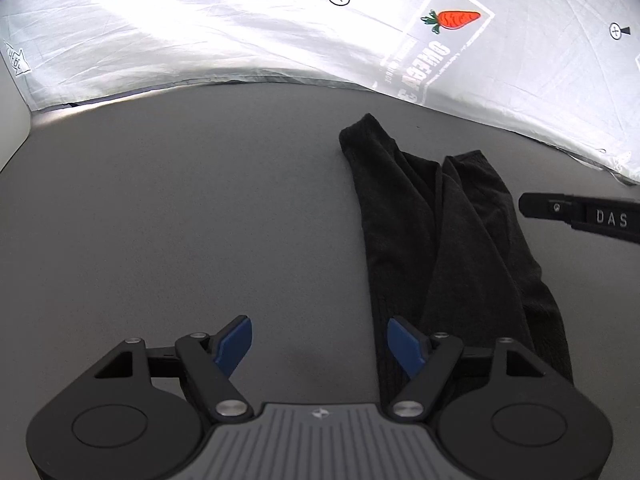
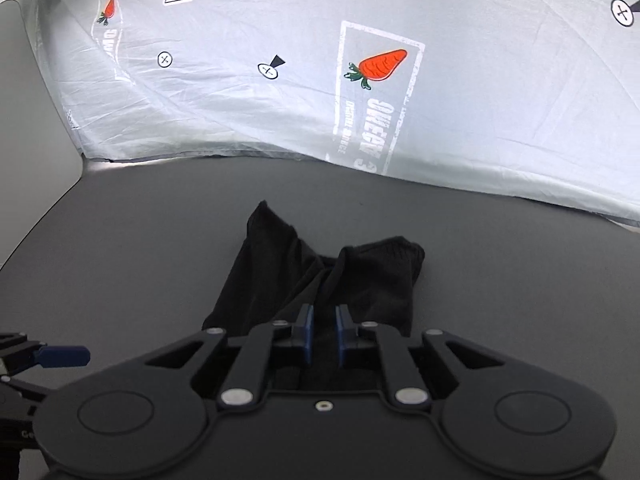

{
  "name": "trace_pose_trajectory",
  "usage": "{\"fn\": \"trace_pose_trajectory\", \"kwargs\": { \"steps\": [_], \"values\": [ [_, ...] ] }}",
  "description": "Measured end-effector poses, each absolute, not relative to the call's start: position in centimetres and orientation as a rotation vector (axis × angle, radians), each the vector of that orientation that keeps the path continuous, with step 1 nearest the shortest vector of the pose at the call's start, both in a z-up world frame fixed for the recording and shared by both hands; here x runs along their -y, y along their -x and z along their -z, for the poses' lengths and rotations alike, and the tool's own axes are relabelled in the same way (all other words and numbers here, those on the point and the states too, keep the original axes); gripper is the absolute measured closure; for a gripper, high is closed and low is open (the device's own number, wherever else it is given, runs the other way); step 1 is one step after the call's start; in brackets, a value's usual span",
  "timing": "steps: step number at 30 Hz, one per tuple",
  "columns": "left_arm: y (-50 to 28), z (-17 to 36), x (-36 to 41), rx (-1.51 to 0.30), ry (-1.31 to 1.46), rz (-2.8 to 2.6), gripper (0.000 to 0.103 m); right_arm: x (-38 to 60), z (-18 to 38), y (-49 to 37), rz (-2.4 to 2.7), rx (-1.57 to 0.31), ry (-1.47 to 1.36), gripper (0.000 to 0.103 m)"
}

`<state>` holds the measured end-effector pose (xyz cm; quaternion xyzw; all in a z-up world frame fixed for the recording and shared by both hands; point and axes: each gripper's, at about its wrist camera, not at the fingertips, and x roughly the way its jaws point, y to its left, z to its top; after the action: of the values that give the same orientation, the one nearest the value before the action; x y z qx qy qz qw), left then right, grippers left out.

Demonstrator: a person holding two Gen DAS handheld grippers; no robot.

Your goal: Fold clothes

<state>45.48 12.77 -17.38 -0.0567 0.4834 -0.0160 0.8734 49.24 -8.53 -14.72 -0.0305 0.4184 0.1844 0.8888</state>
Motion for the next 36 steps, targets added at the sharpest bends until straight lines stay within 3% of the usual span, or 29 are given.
{"fn": "trace_pose_trajectory", "kwargs": {
  "steps": [7,9,10,12,13,20,36],
  "values": [
    [-40.4,17.2,-10.6,-1.048,0.155,0.136,0.029,11.1,15.9,-38.5,-0.361,-0.995,-0.011,0.092],
    [-39.8,17.1,-10.6,-1.047,0.213,0.161,0.05,11.6,16.5,-37.3,-0.352,-1.02,-0.034,0.095],
    [-39.6,17.0,-10.5,-1.047,0.237,0.183,0.055,11.7,16.6,-37.0,-0.348,-1.021,-0.034,0.096],
    [-39.4,16.9,-10.2,-1.041,0.285,0.226,0.079,12.0,16.4,-37.0,-0.351,-1.006,-0.06,0.096],
    [-39.5,17.0,-10.0,-1.037,0.311,0.246,0.083,12.1,16.3,-37.3,-0.357,-0.996,-0.084,0.096],
    [-41.0,20.5,-8.3,-1.078,0.323,0.225,0.085,10.0,18.7,-40.0,-0.415,-1.023,-0.068,0.096],
    [-41.6,21.4,-11.2,-1.094,0.474,0.227,0.097,11.8,19.6,-40.9,-0.391,-1.07,-0.116,0.098]
  ]
}}
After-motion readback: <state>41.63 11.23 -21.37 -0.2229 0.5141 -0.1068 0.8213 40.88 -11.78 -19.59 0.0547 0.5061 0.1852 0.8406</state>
